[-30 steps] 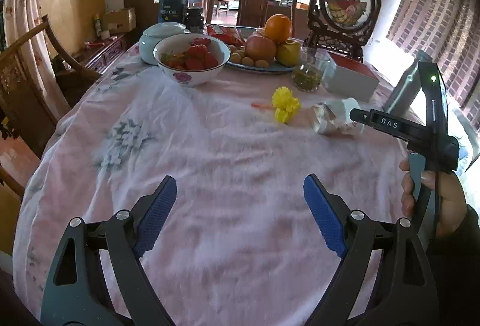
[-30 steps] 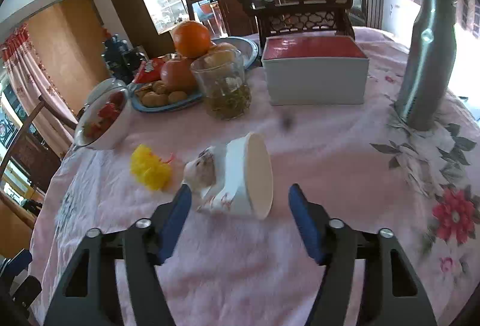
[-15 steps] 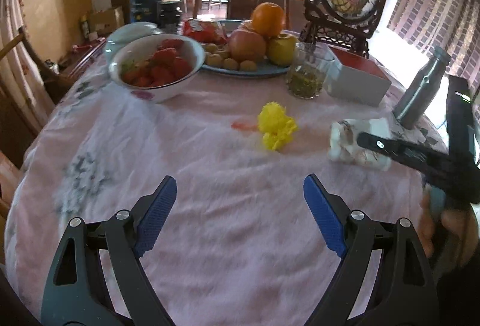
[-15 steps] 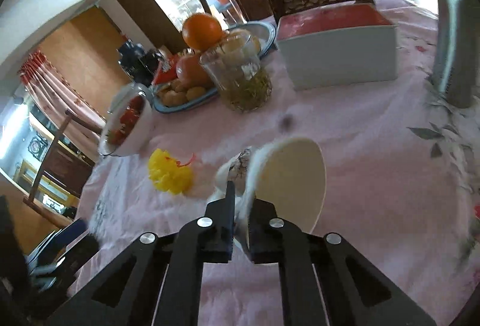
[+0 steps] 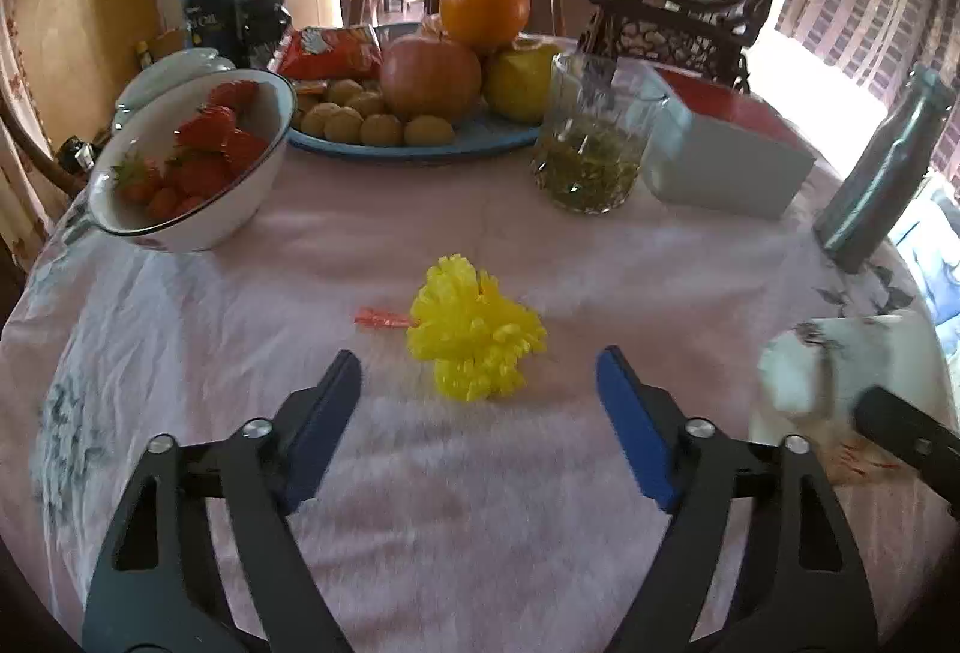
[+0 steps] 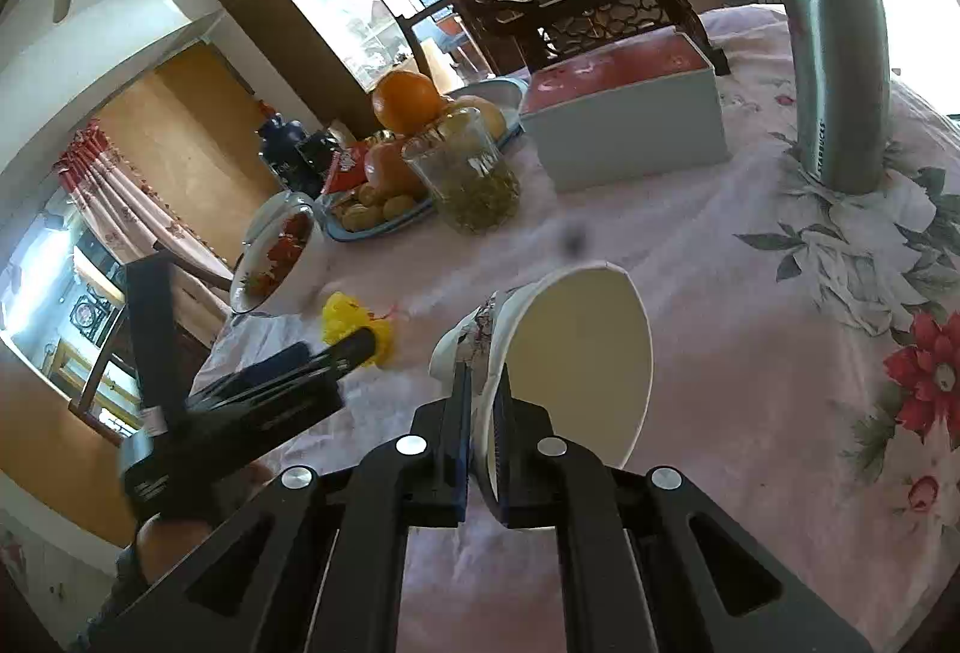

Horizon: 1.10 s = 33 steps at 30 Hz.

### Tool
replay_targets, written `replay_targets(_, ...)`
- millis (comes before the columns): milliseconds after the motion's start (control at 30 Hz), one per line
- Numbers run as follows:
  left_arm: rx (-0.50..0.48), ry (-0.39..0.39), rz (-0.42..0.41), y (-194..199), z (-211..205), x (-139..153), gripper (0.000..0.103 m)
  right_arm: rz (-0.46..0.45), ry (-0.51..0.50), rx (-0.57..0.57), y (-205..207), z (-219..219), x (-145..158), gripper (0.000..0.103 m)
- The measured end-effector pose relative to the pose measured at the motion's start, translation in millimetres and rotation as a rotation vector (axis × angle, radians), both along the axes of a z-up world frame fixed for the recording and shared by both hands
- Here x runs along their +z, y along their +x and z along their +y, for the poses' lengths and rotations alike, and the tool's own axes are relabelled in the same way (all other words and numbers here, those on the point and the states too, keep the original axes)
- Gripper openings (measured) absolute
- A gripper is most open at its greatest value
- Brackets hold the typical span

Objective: Collect trash
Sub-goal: 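Grasp the yellow pom-pom with the left tool while the right tool holds the cup, then carry the yellow pom-pom and paper cup in both tools over the red basket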

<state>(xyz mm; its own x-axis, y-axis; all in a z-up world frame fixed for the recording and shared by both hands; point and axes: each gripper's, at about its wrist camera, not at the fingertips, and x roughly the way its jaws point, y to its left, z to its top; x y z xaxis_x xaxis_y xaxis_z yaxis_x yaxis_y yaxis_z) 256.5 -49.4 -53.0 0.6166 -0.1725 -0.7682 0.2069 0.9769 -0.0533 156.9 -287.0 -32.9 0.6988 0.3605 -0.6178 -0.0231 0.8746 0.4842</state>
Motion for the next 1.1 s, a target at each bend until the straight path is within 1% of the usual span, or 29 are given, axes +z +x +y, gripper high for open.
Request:
replay_targets(33,0.002,0.006,0.005,3.7,-0.9,-3.0,0.07,-0.005,0.0,0.002,-0.7,0.1,1.4,0.008)
replay_targets(67,0.003,0.004,0.015,8.2,-1.3,-6.5,0.064,-0.008,0.0,0.002,-0.8,0.3,2.7,0.008)
replay_targets(133,0.003,0.003,0.028,13.8,-2.5,-10.4,0.059,-0.016,-0.008,0.004,-1.8,0.6,4.8,0.008)
replay_targets(167,0.002,-0.002,0.034,16.9,-3.1,-12.6,0.053,-0.016,-0.008,0.005,-1.5,0.7,4.7,0.008)
replay_targets(200,-0.002,-0.002,0.04,18.6,-3.8,-14.1,0.037,-0.014,-0.007,0.008,-1.5,1.3,4.4,0.008)
replay_targets(233,-0.007,-0.001,0.049,20.7,-4.7,-15.9,0.029,-0.013,-0.01,0.011,-1.2,2.1,4.1,0.008)
replay_targets(333,-0.009,-0.038,0.067,19.4,-1.3,-14.4,0.027,-0.009,-0.026,0.014,-0.2,4.9,3.1,0.008)
replay_targets(400,-0.016,-0.064,0.063,10.3,3.1,-7.3,0.027,-0.006,-0.027,0.017,-0.5,6.7,2.8,0.008)
replay_targets(467,-0.022,-0.064,0.039,-3.2,6.8,2.8,0.027,-0.018,-0.049,0.023,-3.5,11.2,5.7,0.008)
replay_targets(533,-0.023,-0.056,0.007,-25.2,16.9,16.7,0.027,-0.032,-0.066,0.027,-6.2,15.7,9.6,0.008)
replay_targets(633,-0.004,-0.033,-0.008,-49.3,31.5,30.5,0.027,-0.044,-0.097,0.043,-11.0,26.6,16.1,0.008)
replay_targets(767,0.045,-0.005,-0.04,-92.3,59.0,49.4,0.027,-0.048,-0.17,0.1,-26.4,59.3,22.3,0.008)
replay_targets(900,0.103,0.013,-0.077,-136.5,85.0,60.2,0.027,-0.054,-0.205,0.166,-51.4,91.2,28.4,0.008)
replay_targets(933,0.117,0.012,-0.081,-145.1,91.6,61.7,0.027,-0.058,-0.215,0.184,-59.3,100.9,30.9,0.008)
replay_targets(1033,0.163,-0.021,-0.085,-182.2,117.3,63.8,0.027,-0.085,-0.243,0.246,-86.5,133.8,41.4,0.008)
replay_targets(1100,0.196,-0.022,-0.091,-207.5,134.0,63.3,0.027,-0.108,-0.254,0.291,-105.3,156.7,48.3,0.007)
